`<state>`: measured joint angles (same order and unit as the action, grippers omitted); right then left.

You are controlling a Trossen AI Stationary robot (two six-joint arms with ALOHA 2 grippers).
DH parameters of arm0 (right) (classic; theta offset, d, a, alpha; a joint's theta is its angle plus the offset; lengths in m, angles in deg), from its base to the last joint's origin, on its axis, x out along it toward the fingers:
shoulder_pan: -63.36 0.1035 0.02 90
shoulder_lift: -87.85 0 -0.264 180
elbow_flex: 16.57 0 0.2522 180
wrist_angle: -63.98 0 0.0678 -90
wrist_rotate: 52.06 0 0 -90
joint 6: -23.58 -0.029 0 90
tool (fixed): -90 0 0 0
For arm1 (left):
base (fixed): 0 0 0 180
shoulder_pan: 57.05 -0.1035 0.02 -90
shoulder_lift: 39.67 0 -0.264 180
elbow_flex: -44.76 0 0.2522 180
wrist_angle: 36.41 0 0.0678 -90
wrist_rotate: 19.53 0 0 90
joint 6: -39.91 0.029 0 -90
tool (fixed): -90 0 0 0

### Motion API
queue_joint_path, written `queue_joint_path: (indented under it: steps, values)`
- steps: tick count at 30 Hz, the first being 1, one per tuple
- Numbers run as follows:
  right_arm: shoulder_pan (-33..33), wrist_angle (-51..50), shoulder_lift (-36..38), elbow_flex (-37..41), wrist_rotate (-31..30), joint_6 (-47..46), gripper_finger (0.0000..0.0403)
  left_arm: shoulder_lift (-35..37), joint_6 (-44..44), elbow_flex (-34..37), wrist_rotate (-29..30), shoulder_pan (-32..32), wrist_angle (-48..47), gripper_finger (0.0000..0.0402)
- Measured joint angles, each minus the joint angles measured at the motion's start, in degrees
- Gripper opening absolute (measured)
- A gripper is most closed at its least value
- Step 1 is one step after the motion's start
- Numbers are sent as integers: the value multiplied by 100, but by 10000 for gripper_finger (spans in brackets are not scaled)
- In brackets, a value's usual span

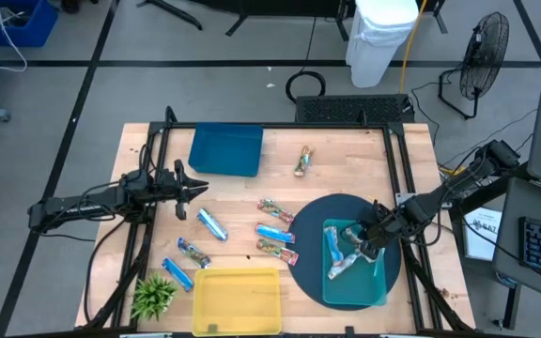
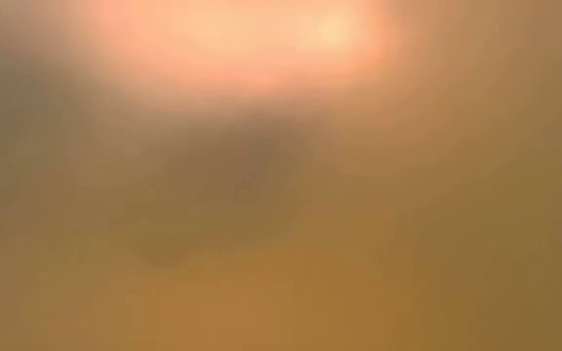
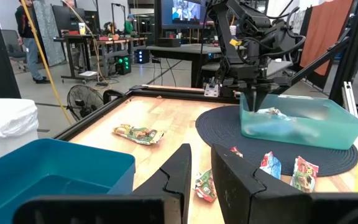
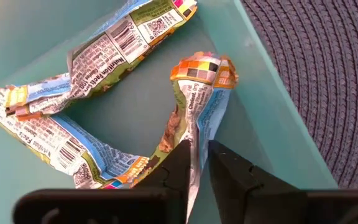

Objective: Pick and place Granola Bars by type
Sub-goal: Put the right yellow granola bar into the green bin, then adjust the green bin

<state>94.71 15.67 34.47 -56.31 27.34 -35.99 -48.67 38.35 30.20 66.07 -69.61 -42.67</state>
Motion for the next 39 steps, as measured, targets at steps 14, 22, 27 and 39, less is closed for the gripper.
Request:
queue_joint_path:
  steps: [14, 22, 27, 39]
  values:
    - [-155, 666, -2, 0, -10, 310, 116, 0, 0, -1, 1, -1, 0, 70]
    - [-313, 1648, 0, 0, 14, 1167, 110, 2, 0, 0, 0, 0, 0, 70]
    - [-375, 2257, 0, 0, 15, 1748, 110, 1, 0, 0, 0, 0, 0, 70]
    - [-335, 3799, -43, 0, 465, 3670, 81, 1, 0, -1, 2, 0, 0, 70]
